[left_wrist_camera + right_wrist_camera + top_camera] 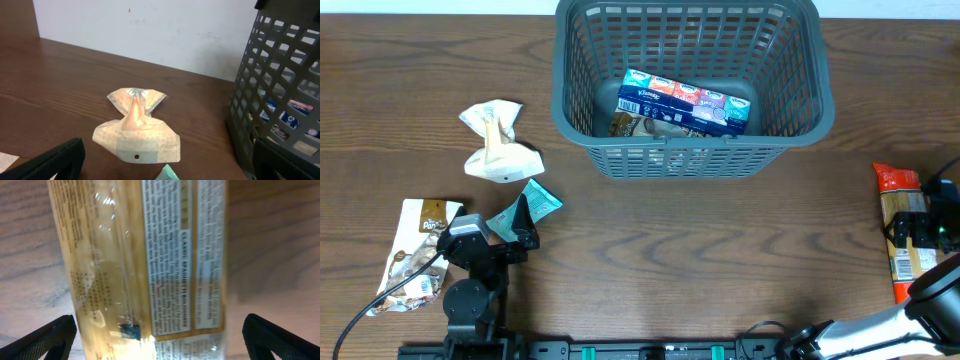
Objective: Pack container
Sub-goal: 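Grasp the pasta packet with the right gripper and lift it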
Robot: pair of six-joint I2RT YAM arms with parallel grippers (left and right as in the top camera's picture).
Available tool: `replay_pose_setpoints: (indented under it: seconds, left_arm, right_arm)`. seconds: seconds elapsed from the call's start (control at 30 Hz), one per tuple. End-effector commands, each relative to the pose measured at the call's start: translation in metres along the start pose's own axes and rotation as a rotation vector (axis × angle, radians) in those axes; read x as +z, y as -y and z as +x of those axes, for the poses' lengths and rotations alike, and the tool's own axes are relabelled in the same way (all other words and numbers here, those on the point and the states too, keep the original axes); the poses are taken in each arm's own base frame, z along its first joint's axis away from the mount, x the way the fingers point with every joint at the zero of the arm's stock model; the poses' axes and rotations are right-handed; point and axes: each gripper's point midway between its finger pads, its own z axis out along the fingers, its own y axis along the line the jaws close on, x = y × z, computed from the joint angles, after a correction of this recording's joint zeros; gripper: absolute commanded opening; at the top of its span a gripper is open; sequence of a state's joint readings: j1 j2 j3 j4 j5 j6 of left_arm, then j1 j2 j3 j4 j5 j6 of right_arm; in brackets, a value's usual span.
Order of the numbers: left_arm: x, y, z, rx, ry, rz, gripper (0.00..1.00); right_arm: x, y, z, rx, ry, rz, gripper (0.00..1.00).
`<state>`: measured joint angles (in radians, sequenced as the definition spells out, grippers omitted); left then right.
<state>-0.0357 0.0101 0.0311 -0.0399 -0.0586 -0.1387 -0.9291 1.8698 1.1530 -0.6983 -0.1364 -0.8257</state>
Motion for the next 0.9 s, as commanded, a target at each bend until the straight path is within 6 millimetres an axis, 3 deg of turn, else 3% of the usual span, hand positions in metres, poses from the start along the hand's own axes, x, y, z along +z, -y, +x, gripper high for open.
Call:
replay_pose_setpoints:
  seconds: [0.0, 0.27, 0.43, 0.53, 0.73, 0.87]
  left_arm:
    - [0.002, -0.003, 0.018, -0.004, -0.045, -0.01, 0.99]
    - [0.002, -0.003, 0.017, -0.004, -0.045, -0.01, 0.99]
    - [0.002, -0.003, 0.017, -0.004, -0.045, -0.01, 0.99]
    - [0.002, -0.003, 0.017, -0.004, -0.045, -0.01, 0.99]
    - [0.002, -0.003, 0.018, -0.004, -0.045, -0.01, 0.99]
    - [0.002, -0.003, 0.018, -0.004, -0.045, -0.01, 0.99]
  right_arm:
    - [0.007, -0.006, -0.002, -0.009, -0.003, -0.038, 0.99]
    - [0.008, -0.01, -0.003, -0.007, 0.006, -0.056, 0.92]
    - [0.007, -0.014, -0.008, -0.006, 0.035, -0.083, 0.72]
    - [0.007, -0.015, -0.009, 0.001, 0.039, -0.087, 0.43]
    - [0.007, -0.017, -0.011, 0.026, 0.053, -0.1, 0.41]
    - [0.007, -0.018, -0.013, 0.049, 0.06, -0.108, 0.24]
